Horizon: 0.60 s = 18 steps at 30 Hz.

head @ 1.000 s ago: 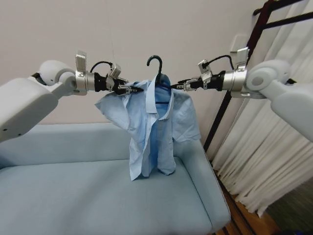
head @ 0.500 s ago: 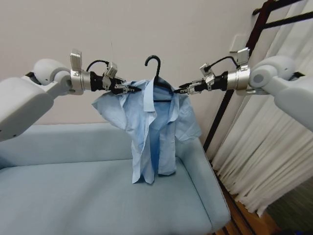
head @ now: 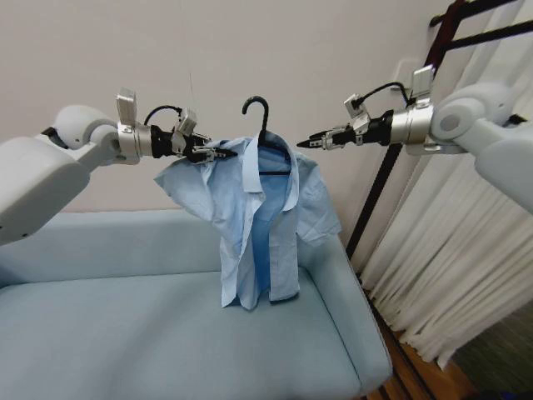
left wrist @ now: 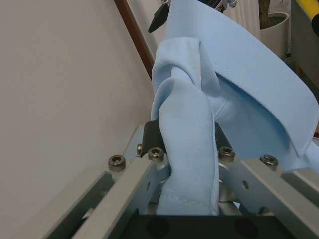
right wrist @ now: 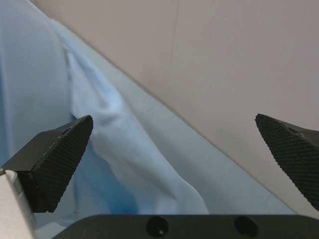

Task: Pick up the clothes from the sofa and hang them on the clothes hanger.

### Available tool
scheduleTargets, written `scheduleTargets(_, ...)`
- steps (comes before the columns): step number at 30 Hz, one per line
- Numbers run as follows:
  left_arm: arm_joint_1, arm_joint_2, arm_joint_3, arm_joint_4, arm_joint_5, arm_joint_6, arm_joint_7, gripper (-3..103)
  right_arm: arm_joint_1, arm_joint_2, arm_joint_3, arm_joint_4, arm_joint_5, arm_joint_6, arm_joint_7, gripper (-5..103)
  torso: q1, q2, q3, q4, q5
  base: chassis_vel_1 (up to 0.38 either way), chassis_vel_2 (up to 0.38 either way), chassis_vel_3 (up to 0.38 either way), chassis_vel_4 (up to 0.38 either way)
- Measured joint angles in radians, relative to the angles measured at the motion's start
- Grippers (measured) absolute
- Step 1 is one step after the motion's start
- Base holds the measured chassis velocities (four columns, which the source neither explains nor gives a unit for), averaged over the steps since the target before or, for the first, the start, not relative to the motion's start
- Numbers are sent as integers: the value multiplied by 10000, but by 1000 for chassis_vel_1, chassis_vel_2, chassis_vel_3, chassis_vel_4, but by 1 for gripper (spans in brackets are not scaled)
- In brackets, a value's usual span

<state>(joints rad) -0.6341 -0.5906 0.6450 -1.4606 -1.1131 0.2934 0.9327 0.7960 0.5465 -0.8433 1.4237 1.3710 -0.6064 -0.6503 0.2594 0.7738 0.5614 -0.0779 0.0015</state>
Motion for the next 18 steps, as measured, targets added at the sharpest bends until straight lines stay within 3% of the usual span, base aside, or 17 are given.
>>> scheduleTargets(5,13,98,-18,-41,-13,-3,56,10,-106,6,-48,-81,123,-9,-37,103,0,0,0,0,0,0,0,0,0)
scheduleTargets(11,24,63,-36,-43,-19,-11,83,10,-104,-6,-66,325,648,-178,164,98,0,0,0,0,-1,0,0,0,0)
scheduleTargets(16,29,36,-118,-90,-20,1,202,10,-88,19,-203,412,862,-237,195,90,0,0,0,-1,0,0,0,0,0)
scheduleTargets(18,52,36,-159,-99,-19,-4,258,10,-84,22,-239,476,951,-255,191,80,0,0,0,-1,0,0,0,0,0)
